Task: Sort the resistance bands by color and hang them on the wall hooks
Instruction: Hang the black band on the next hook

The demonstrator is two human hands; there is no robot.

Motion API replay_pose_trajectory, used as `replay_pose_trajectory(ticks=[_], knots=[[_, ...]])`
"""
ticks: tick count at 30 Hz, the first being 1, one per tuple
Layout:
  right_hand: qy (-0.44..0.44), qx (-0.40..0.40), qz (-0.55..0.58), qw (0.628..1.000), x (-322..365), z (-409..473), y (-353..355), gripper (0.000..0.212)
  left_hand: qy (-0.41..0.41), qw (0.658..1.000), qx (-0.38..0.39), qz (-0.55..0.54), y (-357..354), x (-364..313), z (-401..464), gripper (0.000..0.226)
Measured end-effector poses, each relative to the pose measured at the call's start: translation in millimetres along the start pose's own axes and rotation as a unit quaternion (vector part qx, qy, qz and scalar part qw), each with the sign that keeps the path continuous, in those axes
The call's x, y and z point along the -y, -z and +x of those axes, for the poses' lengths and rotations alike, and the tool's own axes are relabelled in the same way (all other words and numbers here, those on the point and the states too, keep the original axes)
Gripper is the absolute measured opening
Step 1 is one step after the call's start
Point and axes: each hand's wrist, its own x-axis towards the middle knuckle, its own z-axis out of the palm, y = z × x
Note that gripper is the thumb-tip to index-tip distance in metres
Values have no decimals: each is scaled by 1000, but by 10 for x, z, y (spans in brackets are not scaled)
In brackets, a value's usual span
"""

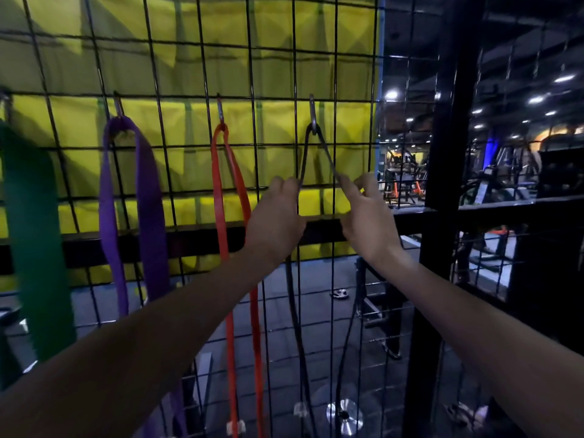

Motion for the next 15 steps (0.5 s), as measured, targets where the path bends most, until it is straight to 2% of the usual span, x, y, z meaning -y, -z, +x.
replay_pose_trajectory(ticks=[4,10,15], knots=[[0,41,-37,998,78,-58,-63,64,-5,998,34,49,18,-2,-50,57],[38,95,-34,994,53,-168,-211,75,-19,994,109,14,-7,33,-164,71],[2,75,16,997,5,-416,-129,72,-53,997,49,-23,-75,113,-380,60]])
